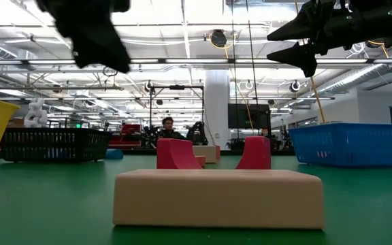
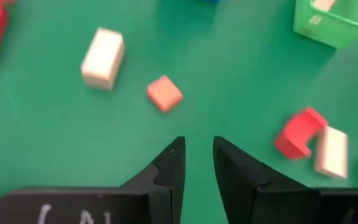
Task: Sort & place blocks by color
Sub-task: Put the top brown block into the green bin
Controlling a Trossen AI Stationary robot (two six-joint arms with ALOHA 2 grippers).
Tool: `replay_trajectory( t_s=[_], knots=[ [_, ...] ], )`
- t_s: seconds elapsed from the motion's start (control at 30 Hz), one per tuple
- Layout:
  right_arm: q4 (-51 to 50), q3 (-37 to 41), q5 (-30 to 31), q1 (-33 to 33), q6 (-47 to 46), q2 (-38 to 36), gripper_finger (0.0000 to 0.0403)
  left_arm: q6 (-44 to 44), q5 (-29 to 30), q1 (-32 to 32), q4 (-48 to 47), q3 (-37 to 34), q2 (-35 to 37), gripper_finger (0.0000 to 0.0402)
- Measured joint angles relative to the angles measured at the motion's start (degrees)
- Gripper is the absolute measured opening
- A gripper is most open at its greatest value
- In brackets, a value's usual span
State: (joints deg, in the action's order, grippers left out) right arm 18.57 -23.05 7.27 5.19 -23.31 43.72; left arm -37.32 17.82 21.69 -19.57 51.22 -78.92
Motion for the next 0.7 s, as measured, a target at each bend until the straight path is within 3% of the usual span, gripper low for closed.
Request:
replay_trajectory(
  t_s=[0.27,0.57,0.7],
  knots=[
    [0.0,0.0,0.0,0.0,0.0,0.0,0.0238,6.62,0.22,-7.55,9.1,-0.02,-4.42,0.0093],
    [0.0,0.0,0.0,0.0,0.0,0.0,0.0238,22.18,0.24,-14.18,18.71,-0.02,-11.24,0.0218],
    [0.0,0.0,0.0,0.0,0.0,0.0,0.0238,26.52,0.2,-16.32,21.48,-0.02,-16.22,0.0248]
  ],
)
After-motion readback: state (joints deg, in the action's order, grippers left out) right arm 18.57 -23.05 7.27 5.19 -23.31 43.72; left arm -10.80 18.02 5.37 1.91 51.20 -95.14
